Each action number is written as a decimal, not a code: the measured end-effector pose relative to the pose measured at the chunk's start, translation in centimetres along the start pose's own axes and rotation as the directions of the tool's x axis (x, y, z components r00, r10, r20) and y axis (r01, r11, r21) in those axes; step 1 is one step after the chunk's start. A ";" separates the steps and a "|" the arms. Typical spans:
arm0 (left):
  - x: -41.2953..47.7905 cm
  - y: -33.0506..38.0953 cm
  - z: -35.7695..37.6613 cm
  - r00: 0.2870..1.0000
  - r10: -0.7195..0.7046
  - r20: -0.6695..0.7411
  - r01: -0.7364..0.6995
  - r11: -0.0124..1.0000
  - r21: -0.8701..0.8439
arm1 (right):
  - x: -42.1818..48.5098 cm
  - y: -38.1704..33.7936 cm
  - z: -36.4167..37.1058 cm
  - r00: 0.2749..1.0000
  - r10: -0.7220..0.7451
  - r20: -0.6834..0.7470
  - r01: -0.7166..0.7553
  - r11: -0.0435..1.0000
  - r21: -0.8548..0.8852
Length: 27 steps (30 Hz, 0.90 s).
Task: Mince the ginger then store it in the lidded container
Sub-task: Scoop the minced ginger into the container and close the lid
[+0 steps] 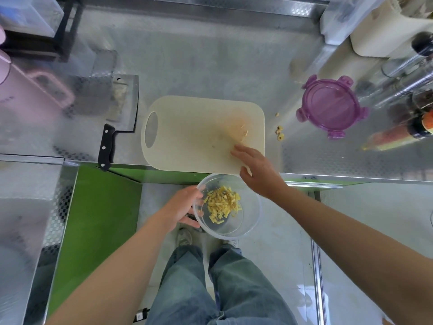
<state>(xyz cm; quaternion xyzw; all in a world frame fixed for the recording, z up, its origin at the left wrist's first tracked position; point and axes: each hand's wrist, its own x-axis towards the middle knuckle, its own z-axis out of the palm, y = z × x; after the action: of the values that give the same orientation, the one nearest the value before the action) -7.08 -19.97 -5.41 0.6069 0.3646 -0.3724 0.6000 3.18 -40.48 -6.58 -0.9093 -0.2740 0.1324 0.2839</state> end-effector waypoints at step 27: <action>0.2 -0.1 0.4 1.000 0.020 0.008 -0.020 1.000 -0.003 | 2.8 0.2 0.5 0.988 0.150 -0.042 -0.150 0.989 -0.002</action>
<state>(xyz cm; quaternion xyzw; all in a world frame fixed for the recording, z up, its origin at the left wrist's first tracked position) -7.10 -20.37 -5.60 0.6083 0.3567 -0.3682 0.6060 5.37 -38.75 -7.35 -0.9306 -0.1991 0.1336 0.2764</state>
